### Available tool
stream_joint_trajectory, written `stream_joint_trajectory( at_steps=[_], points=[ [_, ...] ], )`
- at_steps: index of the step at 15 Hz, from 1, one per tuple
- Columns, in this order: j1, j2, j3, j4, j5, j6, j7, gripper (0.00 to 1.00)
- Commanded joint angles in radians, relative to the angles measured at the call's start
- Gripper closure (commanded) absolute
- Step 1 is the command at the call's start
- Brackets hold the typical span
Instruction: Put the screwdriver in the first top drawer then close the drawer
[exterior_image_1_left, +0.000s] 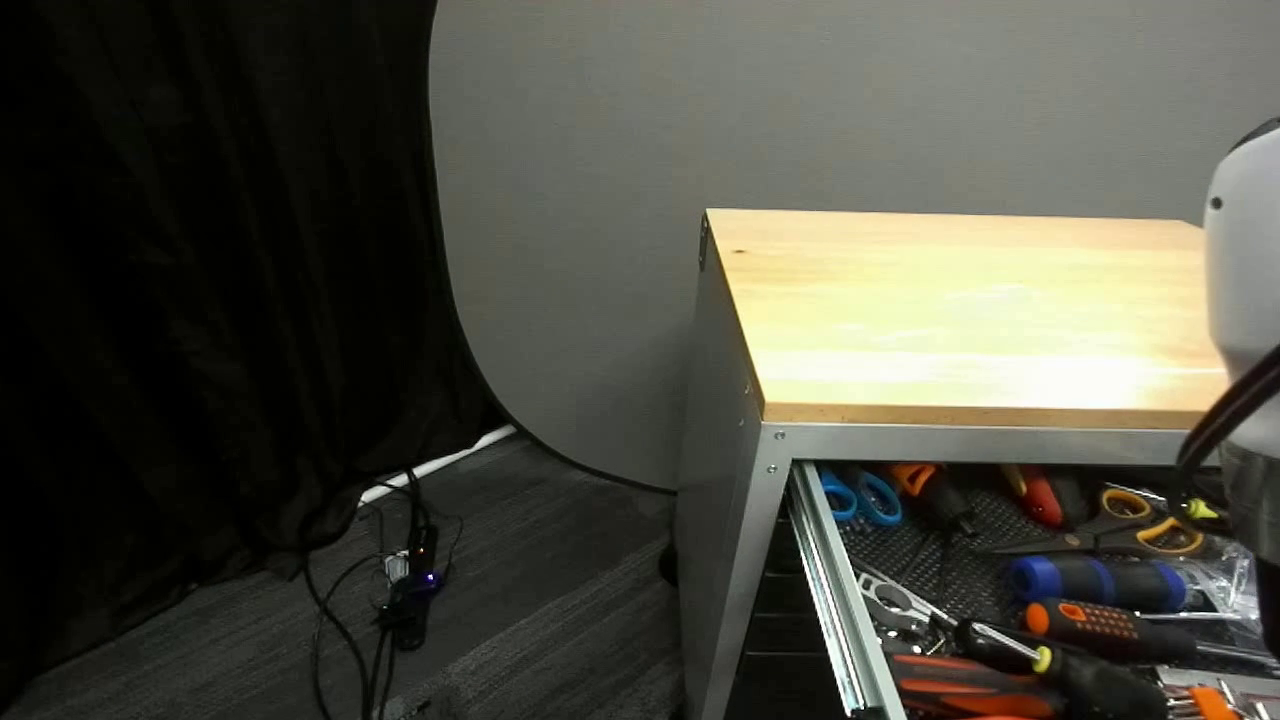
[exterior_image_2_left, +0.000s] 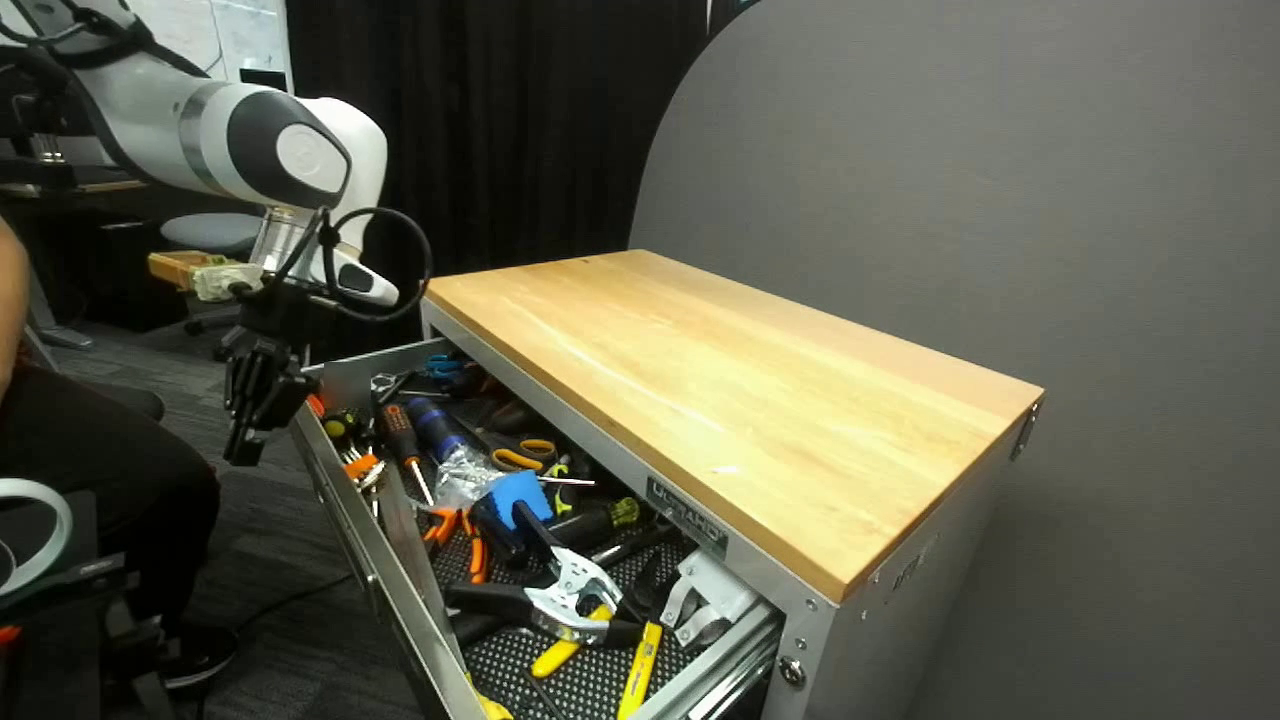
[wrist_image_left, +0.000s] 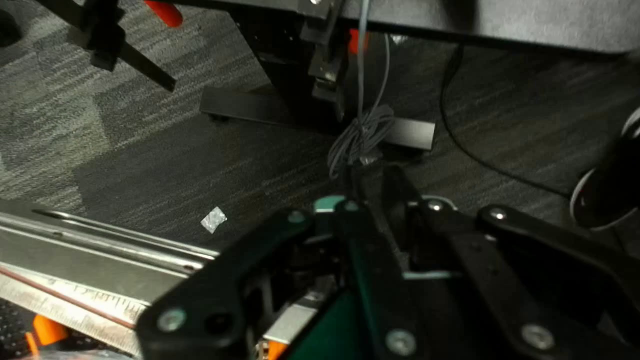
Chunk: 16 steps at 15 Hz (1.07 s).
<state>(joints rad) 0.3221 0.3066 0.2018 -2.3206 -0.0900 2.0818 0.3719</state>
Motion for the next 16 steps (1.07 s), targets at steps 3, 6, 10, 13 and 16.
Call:
stream_joint_trajectory(
  at_steps=[3, 6, 10, 13, 16],
  points=[
    [0.066, 0.001, -0.023, -0.031, -0.072, 0.176, 0.262, 1.0],
    [0.089, 0.039, -0.036, 0.008, -0.142, 0.225, 0.344, 0.97],
    [0.104, 0.082, -0.054, 0.063, -0.218, 0.249, 0.403, 0.97],
    [0.114, 0.123, -0.071, 0.123, -0.288, 0.263, 0.425, 0.97],
    [0.117, 0.174, -0.083, 0.2, -0.331, 0.275, 0.42, 0.96]
  ],
)
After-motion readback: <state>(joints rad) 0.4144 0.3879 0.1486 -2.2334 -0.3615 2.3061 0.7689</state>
